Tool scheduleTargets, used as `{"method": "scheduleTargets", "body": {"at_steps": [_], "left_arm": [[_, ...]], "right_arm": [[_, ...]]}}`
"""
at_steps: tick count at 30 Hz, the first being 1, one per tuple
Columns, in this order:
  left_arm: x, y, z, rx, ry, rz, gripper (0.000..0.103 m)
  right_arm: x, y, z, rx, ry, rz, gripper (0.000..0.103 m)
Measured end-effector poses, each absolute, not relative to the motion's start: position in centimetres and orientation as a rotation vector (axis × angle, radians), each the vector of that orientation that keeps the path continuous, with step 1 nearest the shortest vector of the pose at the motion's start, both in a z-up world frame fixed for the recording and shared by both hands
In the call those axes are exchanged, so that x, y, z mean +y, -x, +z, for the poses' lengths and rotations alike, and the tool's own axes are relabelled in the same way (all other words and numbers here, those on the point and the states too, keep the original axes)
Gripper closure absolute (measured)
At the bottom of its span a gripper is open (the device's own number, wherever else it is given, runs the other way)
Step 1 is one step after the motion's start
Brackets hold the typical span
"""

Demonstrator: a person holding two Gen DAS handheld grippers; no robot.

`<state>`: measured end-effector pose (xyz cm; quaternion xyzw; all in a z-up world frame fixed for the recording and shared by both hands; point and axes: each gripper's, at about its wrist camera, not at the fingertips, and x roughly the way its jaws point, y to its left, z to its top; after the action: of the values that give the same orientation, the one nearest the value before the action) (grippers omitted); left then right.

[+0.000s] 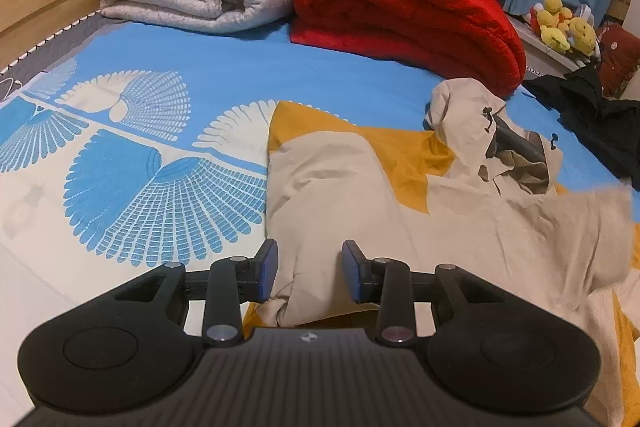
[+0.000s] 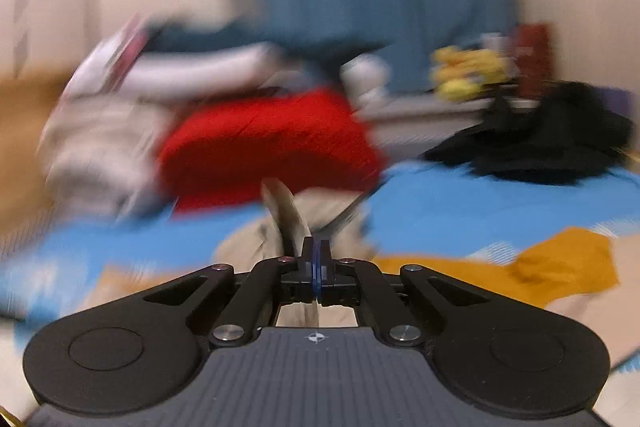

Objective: Fold large clothes

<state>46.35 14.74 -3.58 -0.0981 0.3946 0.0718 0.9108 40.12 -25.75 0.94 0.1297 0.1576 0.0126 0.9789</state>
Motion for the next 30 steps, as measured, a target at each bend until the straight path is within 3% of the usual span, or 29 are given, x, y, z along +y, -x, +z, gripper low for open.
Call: {"method": "scheduleTargets", "body": {"at_steps": [4,9,11,13,20,21,22,28,30], "left_arm": [[14.8,-46.4,-3.8,0.820,0.192,0.148,0.064],[14.7,-46.6,-4.0,0.826,0.191,0.149,0.064],[14.6,-46.7,-4.1,0.830,0.196,0.150,0.064],[14.6,-46.8,-4.2,0.832,0.202,0.152,0.064],[14.5,-47.0,-4.1,0.835,0.197,0.144,0.064],[14.5,-47.0,-4.1,0.835,0.195,0.146,0.064],[14.6,-47.0,-4.2,0.837,0.193,0.150,0.064],[14.6,-47.1,-4.6,0.852,0.190,0.142,0.060],[14.2,-47.2,-5.0,0.867,0.185,0.128,0.057]], "right_arm": [[-30.4,-40.6,-0.1,0.354,-0.352,-0.172,0.103],[-32.0,-42.9,-5.1,0.619,-0.613,-0.037,0.097],[-31.1,-43.6,-7.7,0.719,-0.711,0.043,0.063],[-29.9,-44.0,-9.9,0.792,-0.775,0.053,0.055],[-28.1,-43.4,-14.0,0.887,-0.895,0.025,0.059],[-27.9,-43.8,-13.7,0.881,-0.875,0.028,0.069],[-27.9,-44.0,-13.4,0.866,-0.859,0.029,0.102],[-29.7,-42.0,-5.8,0.526,-0.759,-0.067,0.102],[-30.2,-41.4,-4.7,0.521,-0.712,-0.128,0.102]]}}
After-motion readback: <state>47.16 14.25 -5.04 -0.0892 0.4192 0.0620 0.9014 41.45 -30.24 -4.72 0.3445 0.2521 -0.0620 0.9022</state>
